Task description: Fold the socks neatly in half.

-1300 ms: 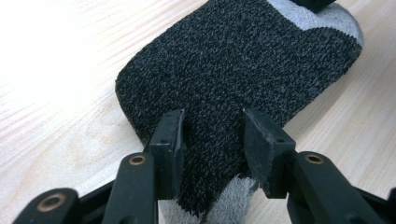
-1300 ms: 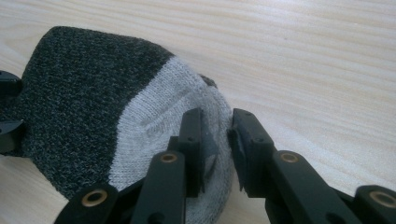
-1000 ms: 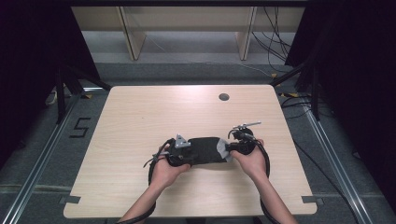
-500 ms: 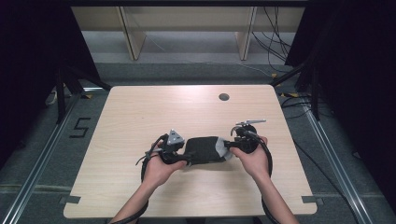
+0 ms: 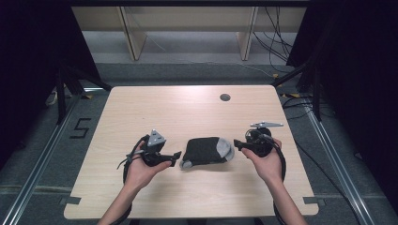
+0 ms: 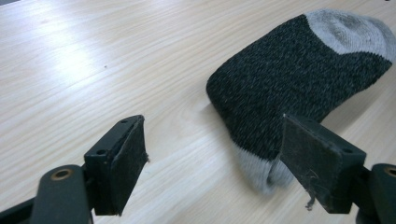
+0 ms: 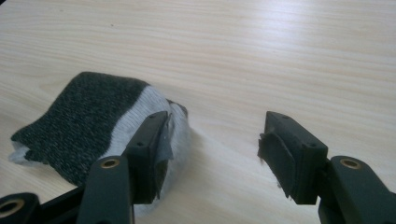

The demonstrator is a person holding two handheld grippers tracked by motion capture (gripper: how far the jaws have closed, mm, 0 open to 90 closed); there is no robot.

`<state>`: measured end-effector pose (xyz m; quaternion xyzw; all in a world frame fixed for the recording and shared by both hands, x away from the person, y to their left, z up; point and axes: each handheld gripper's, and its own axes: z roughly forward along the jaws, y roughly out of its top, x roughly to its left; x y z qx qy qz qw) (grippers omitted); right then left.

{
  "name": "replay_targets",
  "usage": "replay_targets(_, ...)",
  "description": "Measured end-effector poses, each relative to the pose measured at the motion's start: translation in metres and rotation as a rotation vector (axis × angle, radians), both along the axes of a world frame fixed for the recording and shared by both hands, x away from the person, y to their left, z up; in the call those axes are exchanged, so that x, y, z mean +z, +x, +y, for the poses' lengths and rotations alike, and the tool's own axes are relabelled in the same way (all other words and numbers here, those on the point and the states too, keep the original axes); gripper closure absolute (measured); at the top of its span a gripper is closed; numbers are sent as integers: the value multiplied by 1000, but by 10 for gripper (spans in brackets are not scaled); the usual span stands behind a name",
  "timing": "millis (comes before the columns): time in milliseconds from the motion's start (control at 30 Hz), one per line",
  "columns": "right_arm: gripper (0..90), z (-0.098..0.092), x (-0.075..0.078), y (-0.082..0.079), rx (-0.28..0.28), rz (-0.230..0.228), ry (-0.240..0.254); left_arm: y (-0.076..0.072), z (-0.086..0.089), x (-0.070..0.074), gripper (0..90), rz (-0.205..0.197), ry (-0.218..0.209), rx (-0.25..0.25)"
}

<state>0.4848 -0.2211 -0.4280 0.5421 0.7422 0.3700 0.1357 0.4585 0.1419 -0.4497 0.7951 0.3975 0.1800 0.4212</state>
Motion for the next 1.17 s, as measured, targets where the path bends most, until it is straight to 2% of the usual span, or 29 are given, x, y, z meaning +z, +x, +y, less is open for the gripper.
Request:
replay_targets(67,420,-4,-2,-3,-2,-16,-3,-3,11,-2,216,-14,-15,13)
replay_targets(100,418,-5,-2,-7,-17,-10,22,-5,17,-3,214,-12,-7,12)
replay_targets(133,417,-11,-3,-8,-2,-25,-13,-7,22,-4,214,-12,-5,22)
replay_targets(167,414,-14,-3,-10,2,-28,-3,-8,28,-5,214,-15,-8,36)
replay_targets(200,410,-14,-4,-13,-26,-22,16,-9,32,-6,215,-14,-9,40)
replay_targets(233,409,-17,-4,-14,-34,-20,7,-11,37,-9,216,-14,-24,66)
replay_targets(267,408,-23,-5,-15,-10,-36,-5,-12,43,-11,218,-17,-22,77)
replay_targets(300,406,-26,-7,-17,-17,-38,-5,-14,47,-13,219,-21,-22,91)
replay_targets(333,405,-29,-8,-20,-19,-32,-4,-15,53,-15,220,-26,-21,96)
replay_targets(367,403,-33,-10,-21,-19,-46,-12,-16,57,-16,219,-30,-14,97)
replay_targets(400,401,-32,-10,-25,-39,-24,13,-18,64,-19,218,-41,-26,106)
replay_targets(433,399,-38,-12,-27,-21,-42,-7,-19,69,-21,219,-56,-31,119)
replay_targets(467,396,-42,-13,-28,-14,-57,-21,-22,76,-23,219,-66,-28,132)
replay_targets(500,393,-45,-14,-31,-27,-48,-30,-24,82,-25,220,-74,-40,152)
replay_targets(533,390,-49,-16,-33,-13,-57,-16,-26,89,-27,222,-74,-48,173)
replay_targets(600,387,-53,-20,-37,-28,-50,-26,-32,100,-32,224,-91,-58,216)
replay_targets(700,380,-60,-33,-41,-23,-61,-27,-42,113,-39,265,-129,-97,278)
replay_targets(767,380,-63,-40,-44,-32,-54,-46,-47,120,-44,260,-123,-106,298)
replay_targets(833,380,-66,-48,-47,-36,-73,-28,-51,124,-49,253,-122,-92,303)
replay_targets(867,379,-64,-50,-49,-69,-61,-14,-53,125,-50,250,-119,-96,309)
replay_targets(900,379,-67,-51,-50,-48,-80,-32,-54,126,-52,247,-122,-106,315)
replay_targets(933,379,-67,-53,-52,-54,-88,-21,-55,126,-54,244,-126,-117,319)
replay_targets(1000,377,-67,-57,-53,-56,-119,-14,-58,126,-58,239,-130,-115,322)
replay_targets(1033,373,-66,-59,-55,-63,-122,-12,-58,126,-60,239,-134,-113,317)
replay_targets(1067,367,-66,-59,-57,-73,-102,-19,-59,126,-61,239,-139,-114,323)
replay_targets(1100,363,-68,-62,-57,-42,-128,-30,-60,126,-62,238,-140,-110,323)
replay_targets(1133,355,-66,-64,-59,-59,-123,2,-59,126,-64,236,-147,-120,323)
replay_targets(1167,347,-67,-65,-59,-43,-135,-4,-59,126,-64,236,-154,-123,329)
